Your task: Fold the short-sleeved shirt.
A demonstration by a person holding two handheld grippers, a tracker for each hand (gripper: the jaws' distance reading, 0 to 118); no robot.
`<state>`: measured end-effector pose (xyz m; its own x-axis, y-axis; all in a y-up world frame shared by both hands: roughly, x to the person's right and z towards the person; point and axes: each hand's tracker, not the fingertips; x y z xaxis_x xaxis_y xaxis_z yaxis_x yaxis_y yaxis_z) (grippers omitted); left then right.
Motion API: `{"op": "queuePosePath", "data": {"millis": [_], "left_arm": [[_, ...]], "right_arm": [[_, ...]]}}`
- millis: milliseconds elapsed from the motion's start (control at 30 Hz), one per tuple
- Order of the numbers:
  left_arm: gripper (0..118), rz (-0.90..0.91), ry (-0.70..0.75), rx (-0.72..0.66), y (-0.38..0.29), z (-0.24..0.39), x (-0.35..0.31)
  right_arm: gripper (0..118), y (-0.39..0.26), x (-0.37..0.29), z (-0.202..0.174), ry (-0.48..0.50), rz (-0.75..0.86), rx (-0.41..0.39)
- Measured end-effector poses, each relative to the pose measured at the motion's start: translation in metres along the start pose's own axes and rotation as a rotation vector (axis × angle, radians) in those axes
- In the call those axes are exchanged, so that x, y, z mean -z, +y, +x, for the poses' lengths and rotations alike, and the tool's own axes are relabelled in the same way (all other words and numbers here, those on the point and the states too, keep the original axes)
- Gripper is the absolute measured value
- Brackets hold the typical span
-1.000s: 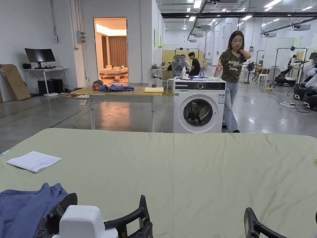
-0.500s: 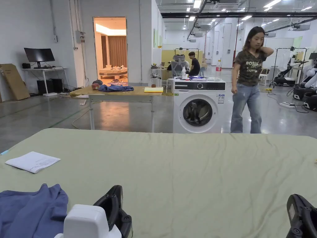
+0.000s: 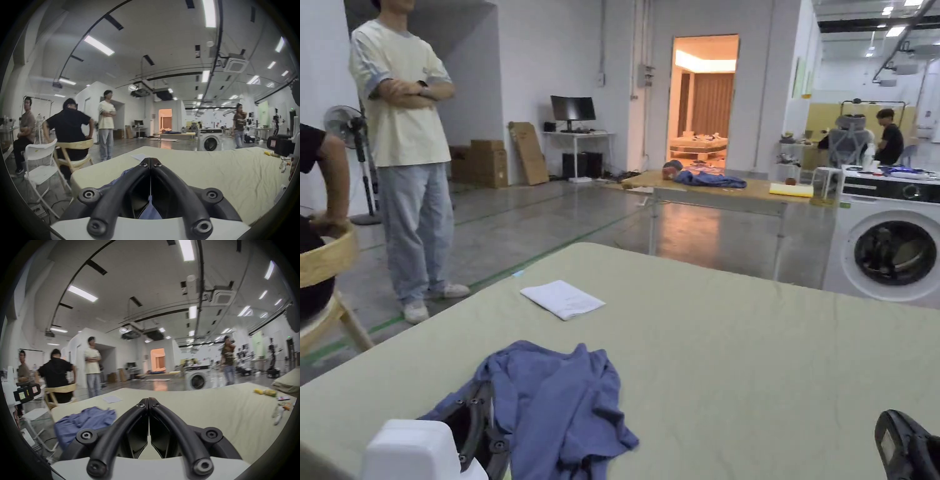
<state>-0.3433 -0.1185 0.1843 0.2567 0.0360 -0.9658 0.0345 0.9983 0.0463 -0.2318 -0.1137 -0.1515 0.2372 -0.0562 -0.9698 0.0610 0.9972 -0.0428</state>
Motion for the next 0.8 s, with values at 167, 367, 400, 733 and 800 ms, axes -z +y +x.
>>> {"op": "queuePosePath", "data": {"millis": [167,367,400,733,800], "left_arm": [[0,-0.023,-0.009,-0.033,-0.005,-0.009,0.001],[0,-0.128,-0.095,0.008,0.021,0.006,0.077],[0,-0.237,-0.144,0.003,0.024,0.003,0.111],[91,-0.934,-0.258,0.032,-0.102,0.031,0.351],[91,-1.002,-0.240,0.061,-0.132,0.044,0.369]], "right_arm": [[0,0.001,0.006,-0.001,0.000,0.019,-0.035],[0,0.003,0.001,0.029,-0.073,-0.019,-0.046],[0,0.002,-0.001,0.034,-0.089,-0.032,-0.045],[0,-0.020,0.007,0.062,-0.156,-0.169,-0.046],[0,-0.024,0.009,0.065,-0.169,-0.199,-0.047]]}}
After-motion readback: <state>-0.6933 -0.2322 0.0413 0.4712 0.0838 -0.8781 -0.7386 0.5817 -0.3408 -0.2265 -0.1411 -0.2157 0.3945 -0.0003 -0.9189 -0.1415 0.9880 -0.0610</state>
